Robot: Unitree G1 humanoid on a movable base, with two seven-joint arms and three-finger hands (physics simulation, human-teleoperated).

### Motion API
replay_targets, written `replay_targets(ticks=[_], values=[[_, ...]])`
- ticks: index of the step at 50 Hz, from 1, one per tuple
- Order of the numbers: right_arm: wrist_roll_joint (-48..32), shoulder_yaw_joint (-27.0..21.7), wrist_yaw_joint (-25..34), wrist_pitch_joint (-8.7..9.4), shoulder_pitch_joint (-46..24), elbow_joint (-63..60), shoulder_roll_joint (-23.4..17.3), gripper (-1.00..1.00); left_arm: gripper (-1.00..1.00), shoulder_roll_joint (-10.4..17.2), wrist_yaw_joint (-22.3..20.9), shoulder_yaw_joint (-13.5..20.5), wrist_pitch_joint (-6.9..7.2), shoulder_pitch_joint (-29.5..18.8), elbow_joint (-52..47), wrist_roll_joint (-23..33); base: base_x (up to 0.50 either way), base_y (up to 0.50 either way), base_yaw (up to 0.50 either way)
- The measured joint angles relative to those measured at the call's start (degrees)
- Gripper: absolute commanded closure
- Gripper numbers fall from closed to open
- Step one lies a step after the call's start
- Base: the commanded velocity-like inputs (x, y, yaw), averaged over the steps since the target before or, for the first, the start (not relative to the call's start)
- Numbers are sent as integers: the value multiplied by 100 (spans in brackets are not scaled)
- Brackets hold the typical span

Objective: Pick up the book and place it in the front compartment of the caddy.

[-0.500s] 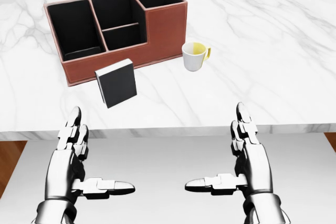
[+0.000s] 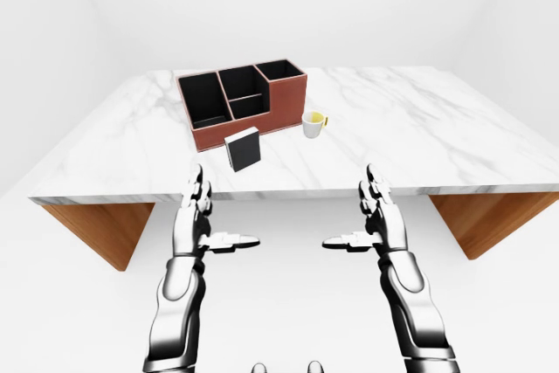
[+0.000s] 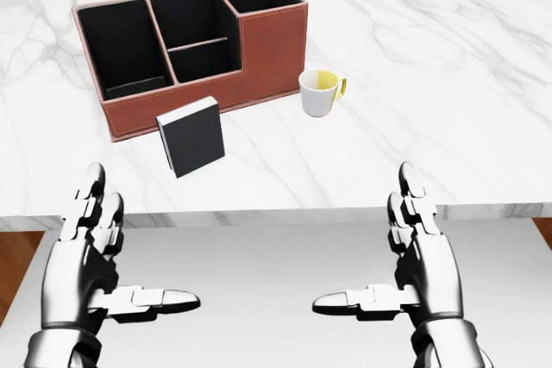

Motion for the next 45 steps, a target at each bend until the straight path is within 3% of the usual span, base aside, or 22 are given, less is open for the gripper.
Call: replay_targets(ticks=[6, 23, 45], values=[[15, -8, 9, 46, 24, -90, 0, -100, -100, 22, -21, 119, 179, 54, -368, -140, 0, 0, 0], [54, -22, 17, 146, 78, -291, 4, -100, -100, 141, -12, 659, 179, 62, -1272, -623, 0, 0, 0], [102, -35, 32, 160, 160, -559, 11, -100, -100, 319, 70, 1646, 179, 104, -2654, -1497, 0, 0, 0]])
